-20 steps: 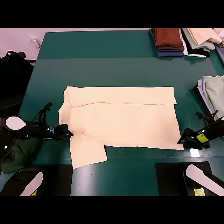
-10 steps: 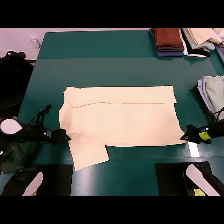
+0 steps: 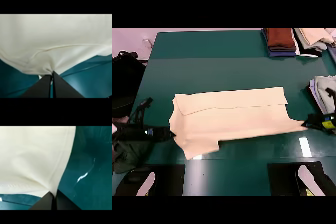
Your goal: Fold the shirts.
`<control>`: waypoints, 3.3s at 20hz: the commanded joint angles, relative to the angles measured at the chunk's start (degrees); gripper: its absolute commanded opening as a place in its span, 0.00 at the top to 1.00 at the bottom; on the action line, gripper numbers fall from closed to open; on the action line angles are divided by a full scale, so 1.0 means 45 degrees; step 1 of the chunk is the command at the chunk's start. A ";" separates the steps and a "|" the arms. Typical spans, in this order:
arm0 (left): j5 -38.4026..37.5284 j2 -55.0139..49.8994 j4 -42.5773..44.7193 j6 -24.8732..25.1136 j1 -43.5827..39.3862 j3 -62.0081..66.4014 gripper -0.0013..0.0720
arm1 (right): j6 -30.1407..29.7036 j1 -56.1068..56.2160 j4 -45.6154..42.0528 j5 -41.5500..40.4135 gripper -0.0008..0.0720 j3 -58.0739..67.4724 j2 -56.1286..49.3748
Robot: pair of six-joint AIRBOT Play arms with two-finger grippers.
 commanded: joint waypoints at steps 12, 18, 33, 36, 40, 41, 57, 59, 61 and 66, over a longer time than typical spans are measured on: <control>0.4770 -0.9656 0.0262 0.1156 0.0010 0.7101 0.39 | 0.1229 0.2754 0.1389 -0.2346 0.50 0.7650 -0.8325; 0.3847 -0.9632 0.0223 0.0937 0.0010 0.7378 0.94 | 0.0155 0.0758 0.2365 -0.1656 0.35 0.7169 -0.8845; 0.6475 -1.2342 -0.0690 -0.0466 -0.5547 0.8490 0.95 | -0.1515 0.2215 0.5255 -0.3390 0.90 0.5022 -1.0700; 0.6387 -1.3726 -0.0821 -0.0466 -0.6241 1.0040 0.95 | -0.1525 0.2317 0.5382 -0.2259 0.97 0.6363 -0.9782; 0.6309 -1.5261 -0.1069 -0.0520 -0.6683 1.1516 0.95 | -0.0913 0.3167 0.5372 -0.0889 0.97 0.8228 -0.8131; 0.6319 -1.5552 -0.1161 -0.0520 -0.6790 1.1730 0.95 | -0.0695 0.3560 0.5377 -0.0937 0.97 0.8578 -0.7732; 0.4027 -1.4299 0.0180 -0.0505 -0.4381 1.3352 0.95 | 0.0690 0.9763 0.5377 -0.3638 0.97 1.1958 -0.7135; 0.3672 -1.2915 0.0845 -0.0350 -0.2943 1.3736 0.95 | 0.0690 1.1113 0.5387 -0.4789 0.97 1.1958 -0.7728; 0.3633 -1.1414 0.1103 -0.0073 -0.1574 1.3818 0.95 | 0.0685 1.2628 0.5882 -0.6513 0.97 1.1958 -0.8728; 0.3575 -0.9335 0.1433 -0.0078 0.0291 1.3823 0.95 | -0.0146 1.5339 0.8257 -0.9578 0.47 1.3406 -1.2148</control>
